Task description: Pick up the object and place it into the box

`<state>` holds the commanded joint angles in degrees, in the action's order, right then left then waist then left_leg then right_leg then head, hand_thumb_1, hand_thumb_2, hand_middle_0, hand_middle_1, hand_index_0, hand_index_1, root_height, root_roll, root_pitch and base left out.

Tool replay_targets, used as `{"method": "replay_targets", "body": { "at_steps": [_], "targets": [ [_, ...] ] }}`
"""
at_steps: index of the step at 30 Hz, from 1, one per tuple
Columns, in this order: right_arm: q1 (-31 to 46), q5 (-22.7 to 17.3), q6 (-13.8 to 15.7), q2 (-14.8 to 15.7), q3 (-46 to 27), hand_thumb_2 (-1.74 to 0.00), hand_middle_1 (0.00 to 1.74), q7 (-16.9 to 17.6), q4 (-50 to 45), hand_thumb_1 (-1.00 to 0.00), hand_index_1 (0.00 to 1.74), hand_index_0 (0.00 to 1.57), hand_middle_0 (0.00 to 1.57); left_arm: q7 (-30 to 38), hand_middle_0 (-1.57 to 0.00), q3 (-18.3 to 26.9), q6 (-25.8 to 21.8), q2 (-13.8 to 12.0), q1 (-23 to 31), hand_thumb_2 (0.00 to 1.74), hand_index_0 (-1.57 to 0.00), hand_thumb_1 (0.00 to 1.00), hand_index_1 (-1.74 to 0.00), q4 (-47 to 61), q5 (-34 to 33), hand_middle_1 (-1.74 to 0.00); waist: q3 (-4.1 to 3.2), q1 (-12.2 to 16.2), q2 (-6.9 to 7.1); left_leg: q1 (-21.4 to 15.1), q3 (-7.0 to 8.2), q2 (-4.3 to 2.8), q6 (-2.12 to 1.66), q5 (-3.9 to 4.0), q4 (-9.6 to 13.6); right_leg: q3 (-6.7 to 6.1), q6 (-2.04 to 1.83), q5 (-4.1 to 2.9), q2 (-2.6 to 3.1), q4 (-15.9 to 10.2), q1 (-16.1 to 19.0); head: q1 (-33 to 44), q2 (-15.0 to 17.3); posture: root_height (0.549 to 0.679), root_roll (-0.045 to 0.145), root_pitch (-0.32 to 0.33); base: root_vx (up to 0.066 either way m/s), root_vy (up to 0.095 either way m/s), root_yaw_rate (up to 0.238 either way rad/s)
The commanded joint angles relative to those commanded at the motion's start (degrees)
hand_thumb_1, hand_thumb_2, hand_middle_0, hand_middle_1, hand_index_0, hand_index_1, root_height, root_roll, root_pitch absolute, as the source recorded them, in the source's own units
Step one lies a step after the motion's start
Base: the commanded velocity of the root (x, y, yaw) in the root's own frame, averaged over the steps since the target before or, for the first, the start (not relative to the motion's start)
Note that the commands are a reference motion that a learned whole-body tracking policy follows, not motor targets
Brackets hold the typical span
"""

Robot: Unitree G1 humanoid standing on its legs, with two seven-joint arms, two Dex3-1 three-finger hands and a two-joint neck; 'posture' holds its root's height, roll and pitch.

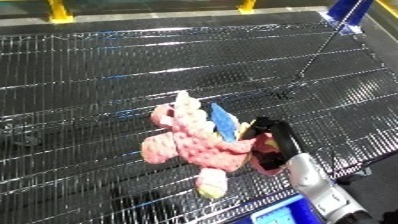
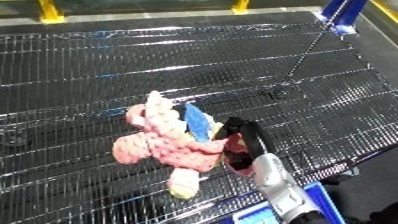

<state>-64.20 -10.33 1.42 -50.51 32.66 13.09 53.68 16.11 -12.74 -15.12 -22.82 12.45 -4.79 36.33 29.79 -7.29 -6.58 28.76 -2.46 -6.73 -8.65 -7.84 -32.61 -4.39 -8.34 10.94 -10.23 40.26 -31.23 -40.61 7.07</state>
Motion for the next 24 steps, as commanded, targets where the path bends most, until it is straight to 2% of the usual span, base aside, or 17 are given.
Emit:
{"method": "replay_targets", "body": {
  "at_steps": [3, 4, 5, 6, 7, 10, 14, 15, 16, 17, 18, 22, 24],
  "targets": [
    [2.3, 3.8, 0.4, -1.4, -1.8, -1.74, 1.74, 3.1, -4.0, -1.00, 1.74, 1.57, 1.57, 0.2, -1.57, -0.1, 0.2, 0.2, -0.2, 1.74, -1.57, 1.00, -1.74, -0.5, -0.9, -1.74, 0.00, 0.8, 0.01, -0.6, 0.26, -0.07, 0.15, -0.01, 0.0, -0.18, -0.07, 0.05, -0.09, 0.2, 0.3, -0.3, 0.8, 0.633, 0.040, 0.058, -0.042, 0.008, -0.032],
    [2.3, 3.8, 0.4, -1.4, -1.8, -1.74, 1.74, 3.1, -4.0, -1.00, 1.74, 1.57, 1.57, 0.2, -1.57, -0.1, 0.2, 0.2, -0.2, 1.74, -1.57, 1.00, -1.74, -0.5, -0.9, -1.74, 0.00, 0.8, 0.01, -0.6, 0.26, -0.07, 0.15, -0.01, 0.0, -0.18, -0.07, 0.05, -0.09, 0.2, 0.3, -0.3, 0.8, 0.633, 0.040, 0.058, -0.037, 0.010, -0.036],
    [4.3, 7.4, 0.5, -2.4, -3.5, -1.74, 1.74, 5.8, -7.5, -1.00, 1.74, 1.57, 1.57, 0.4, -1.57, -0.3, 0.3, 0.4, -0.7, 1.74, -1.57, 1.00, -1.74, -0.9, -1.8, -1.74, 0.00, 1.5, 0.01, -1.1, 0.44, -0.13, 0.32, -0.09, 0.1, -0.36, -0.16, 0.11, -0.19, 0.3, 0.7, 0.0, 1.4, 0.633, 0.042, 0.049, -0.033, 0.011, -0.048],
    [4.3, 7.4, 0.5, -2.4, -3.5, -1.74, 1.74, 5.8, -7.5, -1.00, 1.74, 1.57, 1.57, 0.4, -1.57, -0.3, 0.3, 0.4, -0.7, 1.74, -1.57, 1.00, -1.74, -0.9, -1.8, -1.74, 0.00, 1.5, 0.01, -1.1, 0.44, -0.13, 0.32, -0.09, 0.1, -0.36, -0.16, 0.11, -0.19, 0.3, 0.7, 0.0, 1.4, 0.633, 0.042, 0.049, -0.033, 0.011, -0.048],
    [7.8, 9.9, 0.4, -3.1, -6.9, -1.74, 1.74, 8.3, -12.3, -1.00, 1.74, 1.57, 1.57, 0.6, -1.57, -0.3, 0.4, 0.7, -1.2, 1.74, -1.57, 1.00, -1.74, -1.6, -2.7, -1.74, 0.00, 2.4, 0.08, -1.9, 0.62, -0.19, 0.52, -0.21, 0.1, -0.55, -0.25, 0.14, -0.32, 0.2, 1.4, 0.4, 2.5, 0.633, 0.044, 0.036, -0.017, 0.012, -0.055],
    [14.0, 11.0, 0.5, -3.3, -13.2, -1.74, 1.74, 11.4, -18.7, -1.00, 1.74, 1.57, 1.57, 1.2, -1.57, -0.3, 0.5, 1.5, -2.0, 1.74, -1.57, 1.00, -1.74, -2.7, -3.6, -1.74, 0.00, 3.7, 0.19, -3.3, 0.90, -0.26, 0.84, -0.35, 0.3, -0.76, -0.40, 0.05, -0.57, 0.0, 2.5, 0.0, 3.9, 0.632, 0.046, 0.015, -0.008, 0.008, -0.044],
    [22.5, 10.7, 1.4, -1.6, -21.9, -1.74, 1.74, 15.1, -25.3, -1.00, 1.74, 1.57, 1.57, 1.8, -1.57, -0.5, 0.6, 2.5, -3.0, 1.74, -1.57, 1.00, -1.74, -4.4, -4.2, -1.74, 0.00, 5.2, 0.21, -5.4, 1.25, -0.22, 1.27, -0.59, 0.6, -0.76, -0.58, -0.16, -0.99, -0.6, 4.6, -0.8, 5.4, 0.633, 0.048, -0.018, 0.005, -0.001, -0.022],
    [22.5, 10.7, 1.4, -1.6, -21.9, -1.74, 1.74, 15.1, -25.3, -1.00, 1.74, 1.57, 1.57, 1.8, -1.57, -0.5, 0.6, 2.5, -3.0, 1.74, -1.57, 1.00, -1.74, -4.4, -4.2, -1.74, 0.00, 5.2, 0.21, -5.4, 1.25, -0.22, 1.27, -0.59, 0.6, -0.76, -0.58, -0.16, -0.99, -0.6, 4.6, -0.8, 5.4, 0.633, 0.048, -0.018, 0.009, -0.001, -0.031],
    [27.1, 11.0, 1.9, -0.3, -26.5, -1.74, 1.74, 16.7, -29.5, -1.00, 1.74, 1.57, 1.57, 2.0, -1.57, -0.8, 0.8, 2.9, -3.5, 1.74, -1.57, 1.00, -1.74, -4.9, -4.6, -1.74, 0.00, 5.7, 0.27, -6.4, 1.43, -0.15, 1.49, -0.76, 0.5, -0.77, -0.60, -0.29, -1.14, -0.9, 5.8, -1.5, 6.5, 0.633, 0.050, -0.037, 0.019, 0.000, -0.049],
    [27.1, 11.0, 1.9, -0.3, -26.5, -1.74, 1.74, 16.7, -29.5, -1.00, 1.74, 1.57, 1.57, 2.0, -1.57, -0.8, 0.8, 2.9, -3.5, 1.74, -1.57, 1.00, -1.74, -4.9, -4.6, -1.74, 0.00, 5.7, 0.27, -6.4, 1.43, -0.15, 1.49, -0.76, 0.5, -0.77, -0.60, -0.29, -1.14, -0.9, 5.8, -1.5, 6.5, 0.633, 0.050, -0.037, 0.019, 0.000, -0.049],
    [31.1, 11.8, 2.2, 0.9, -30.4, -1.74, 1.74, 18.0, -33.8, -1.00, 1.74, 1.57, 1.57, 2.0, -1.57, -1.0, 1.1, 3.3, -4.1, 1.74, -1.57, 1.00, -1.74, -5.2, -5.1, -1.74, 0.00, 6.3, 0.34, -7.4, 1.62, -0.14, 1.66, -0.97, 0.4, -0.87, -0.60, -0.36, -1.20, -1.1, 6.8, -2.1, 7.1, 0.633, 0.051, -0.055, 0.029, 0.003, -0.051],
    [36.5, 13.3, 2.6, 2.4, -35.5, -1.74, 1.74, 19.3, -39.5, -1.00, 1.74, 1.57, 1.57, 2.0, -1.57, -1.2, 1.6, 3.8, -4.5, 1.74, -1.57, 1.00, -1.74, -5.4, -5.8, -1.74, 0.00, 7.2, 0.52, -8.9, 1.94, -0.20, 1.89, -1.38, 0.1, -1.20, -0.60, -0.42, -1.11, -1.4, 8.3, -4.0, 8.6, 0.633, 0.052, -0.081, 0.040, 0.007, -0.098],
    [42.1, 14.6, 3.2, 3.5, -40.9, -1.74, 1.74, 20.3, -45.1, -1.00, 1.74, 1.57, 1.57, 1.9, -1.57, -1.1, 2.3, 4.5, -4.8, 1.74, -1.57, 1.00, -1.74, -5.4, -6.4, -1.74, 0.00, 8.7, 0.88, -10.5, 2.41, -0.37, 2.11, -1.94, -0.3, -1.63, -0.66, -0.44, -0.91, -1.9, 9.9, -6.1, 10.8, 0.633, 0.053, -0.106, 0.052, 0.014, -0.165]
  ]
}}
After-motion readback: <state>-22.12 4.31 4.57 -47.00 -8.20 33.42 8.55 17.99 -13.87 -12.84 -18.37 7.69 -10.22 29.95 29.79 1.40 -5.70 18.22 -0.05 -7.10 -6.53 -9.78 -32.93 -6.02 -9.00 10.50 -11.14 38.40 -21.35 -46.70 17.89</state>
